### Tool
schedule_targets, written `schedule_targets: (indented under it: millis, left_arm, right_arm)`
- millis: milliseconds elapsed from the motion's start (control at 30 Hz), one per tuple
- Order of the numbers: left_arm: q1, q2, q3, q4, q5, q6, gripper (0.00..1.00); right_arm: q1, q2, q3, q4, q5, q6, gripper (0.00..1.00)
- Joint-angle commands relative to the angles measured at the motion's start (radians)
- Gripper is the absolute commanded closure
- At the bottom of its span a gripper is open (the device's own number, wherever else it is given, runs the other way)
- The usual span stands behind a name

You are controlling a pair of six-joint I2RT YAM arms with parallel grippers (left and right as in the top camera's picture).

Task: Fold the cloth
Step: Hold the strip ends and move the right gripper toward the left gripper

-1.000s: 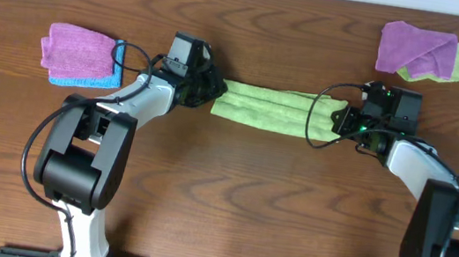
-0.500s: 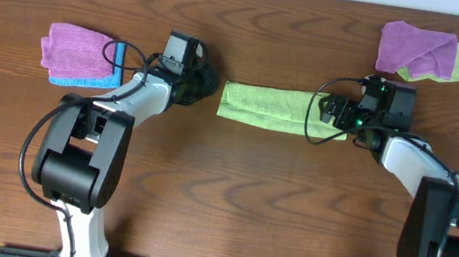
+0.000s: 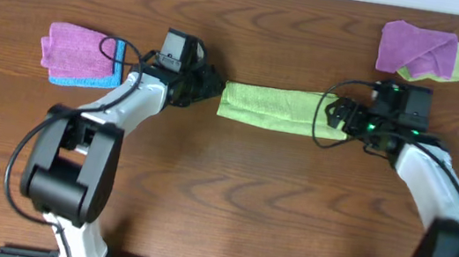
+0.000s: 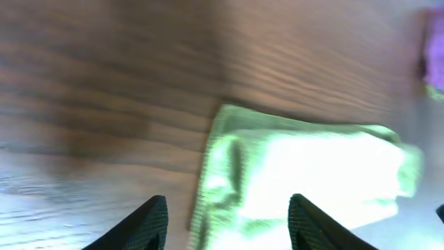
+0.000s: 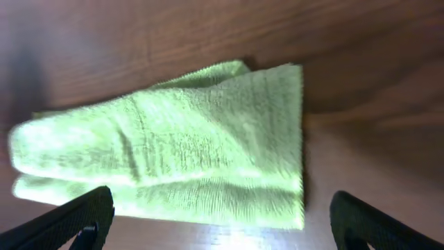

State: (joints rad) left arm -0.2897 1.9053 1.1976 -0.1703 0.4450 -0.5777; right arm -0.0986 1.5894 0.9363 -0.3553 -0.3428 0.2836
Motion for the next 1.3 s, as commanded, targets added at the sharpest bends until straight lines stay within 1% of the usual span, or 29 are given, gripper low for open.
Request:
schedule_targets:
  millis: [0,33,67,133,267,400,567,733,867,1000,1267]
  left_arm:
    - [-0.040,-0.028,0.031,0.008,0.053,0.031,0.57]
    - [-0.055,-0.028,0.031,0.015,0.049,0.027,0.67]
    - [-0.071,-0.028,0.031,0.024,0.036,0.019,0.79]
    - [-0.103,-0.028,0.031,0.056,-0.002,0.000,0.94]
    - [-0.149,-0.025,0.031,0.099,-0.135,-0.048,0.94]
    - [-0.156,0.006,0.031,0.122,-0.157,-0.055,0.94]
    - [-0.156,0.093,0.031,0.154,-0.157,-0.066,0.94]
    - [-0.156,0.136,0.031,0.192,-0.160,-0.074,0.94]
    - [-0.156,0.147,0.031,0.190,-0.168,-0.073,0.94]
    - [-0.156,0.171,0.031,0.185,-0.168,-0.073,0.94]
    - [-0.156,0.216,0.031,0.146,-0.174,-0.073,0.94]
  right_arm:
    - [-0.029,-0.071,0.015,-0.070,-0.005,0.032,0.01]
    - [-0.036,-0.088,0.015,-0.104,-0.005,0.037,0.01]
    - [-0.042,-0.102,0.015,-0.137,-0.005,0.039,0.01]
    - [-0.052,-0.124,0.015,-0.202,-0.006,0.039,0.01]
    - [-0.054,-0.132,0.015,-0.307,-0.006,0.046,0.01]
    - [-0.053,-0.132,0.015,-0.341,-0.029,0.061,0.01]
    - [-0.053,-0.124,0.013,-0.305,-0.027,0.077,0.01]
    - [-0.053,-0.064,0.004,-0.247,-0.028,0.086,0.01]
    - [-0.053,0.039,0.004,-0.184,-0.032,0.114,0.01]
    - [-0.053,0.112,0.004,-0.133,-0.082,0.150,0.01]
    - [-0.050,0.151,0.004,-0.061,-0.088,0.196,0.01]
